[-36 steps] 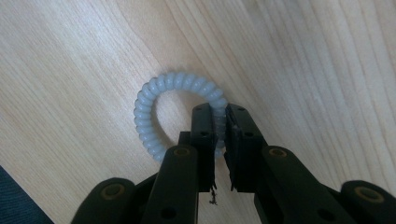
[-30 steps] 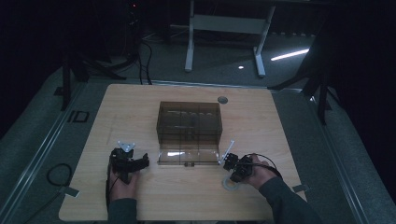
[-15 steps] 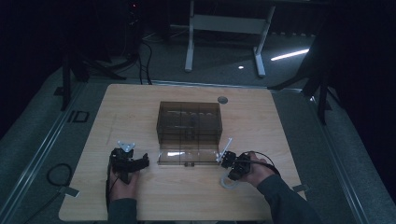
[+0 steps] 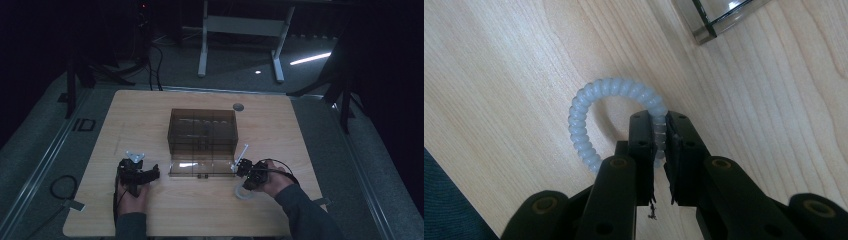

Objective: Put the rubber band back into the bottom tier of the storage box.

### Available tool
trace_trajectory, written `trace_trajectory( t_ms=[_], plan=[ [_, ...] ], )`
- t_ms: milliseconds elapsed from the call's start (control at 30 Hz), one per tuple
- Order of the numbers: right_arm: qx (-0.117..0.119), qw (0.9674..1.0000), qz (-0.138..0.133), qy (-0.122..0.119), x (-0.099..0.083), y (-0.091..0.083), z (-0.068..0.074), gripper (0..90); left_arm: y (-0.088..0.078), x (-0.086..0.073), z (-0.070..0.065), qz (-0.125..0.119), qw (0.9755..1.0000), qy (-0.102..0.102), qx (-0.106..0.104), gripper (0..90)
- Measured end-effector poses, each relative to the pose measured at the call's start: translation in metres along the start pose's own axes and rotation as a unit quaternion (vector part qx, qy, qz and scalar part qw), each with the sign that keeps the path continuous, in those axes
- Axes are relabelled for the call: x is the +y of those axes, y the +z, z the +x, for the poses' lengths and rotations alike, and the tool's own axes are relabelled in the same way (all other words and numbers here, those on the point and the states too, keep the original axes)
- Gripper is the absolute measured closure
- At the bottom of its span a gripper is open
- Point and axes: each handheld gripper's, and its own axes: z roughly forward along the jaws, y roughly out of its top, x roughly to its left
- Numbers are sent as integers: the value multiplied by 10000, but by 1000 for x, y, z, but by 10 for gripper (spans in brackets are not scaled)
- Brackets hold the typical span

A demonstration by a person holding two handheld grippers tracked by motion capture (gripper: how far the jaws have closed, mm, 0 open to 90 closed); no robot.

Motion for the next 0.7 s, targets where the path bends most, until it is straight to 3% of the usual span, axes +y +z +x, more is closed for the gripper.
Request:
trace_trajectory(
  t_ms=[700],
  plan=[
    [59, 10000, -38, 16, 9, -7, -4, 821, 0, 0, 0, 2, 10000, 3, 2, 130]
  ],
)
